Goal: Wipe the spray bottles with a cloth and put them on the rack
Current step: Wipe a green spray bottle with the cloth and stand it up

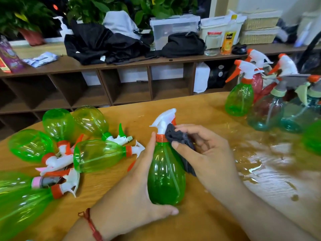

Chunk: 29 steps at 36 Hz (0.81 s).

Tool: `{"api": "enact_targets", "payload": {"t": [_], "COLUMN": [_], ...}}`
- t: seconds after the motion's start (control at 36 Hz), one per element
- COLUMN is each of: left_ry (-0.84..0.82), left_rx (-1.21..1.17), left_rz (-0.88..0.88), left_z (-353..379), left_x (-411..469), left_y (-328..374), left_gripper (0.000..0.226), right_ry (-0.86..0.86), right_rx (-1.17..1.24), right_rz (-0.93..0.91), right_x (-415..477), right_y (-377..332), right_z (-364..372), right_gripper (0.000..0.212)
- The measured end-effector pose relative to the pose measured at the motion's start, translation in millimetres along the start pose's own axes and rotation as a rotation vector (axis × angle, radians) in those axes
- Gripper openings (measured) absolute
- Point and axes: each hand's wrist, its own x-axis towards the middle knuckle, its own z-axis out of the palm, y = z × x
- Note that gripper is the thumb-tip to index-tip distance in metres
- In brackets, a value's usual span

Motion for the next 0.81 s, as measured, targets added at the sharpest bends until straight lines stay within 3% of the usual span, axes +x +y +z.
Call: {"api": "enact_targets", "payload": {"t": [0.08,0.25,0.44,0.61,0.81], "left_ry": [0.011,0.124,0.166,0.132,0.2], "left_rx": [0.157,0.096,0.061,0.102,0.031], "left_rz": [0.17,0.184,0.182,0.227,0.21], "left_z": [4,3,-1,0,4], "left_x": [-15,-16,-17,-18,-16], "left_y": [-9,-9,-9,-5,-12], "left_gripper": [0.147,0.15,0.147,0.144,0.144], "right_ry": [-0.075,-0.191,-0.26,-0.219,-0.359], "right_rx": [0.022,-0.148,-0.419,-0.376,-0.406], "right_rz": [-0.008,-0.038,-0.278,-0.308,-0.38], "right_x": [0,-3,-9,5,2], "right_y": [5,9,6,3,1], "right_z": [-2,-4,-18,-13,-13], "right_gripper": [0.03,0.031,0.025,0.025,0.026]}}
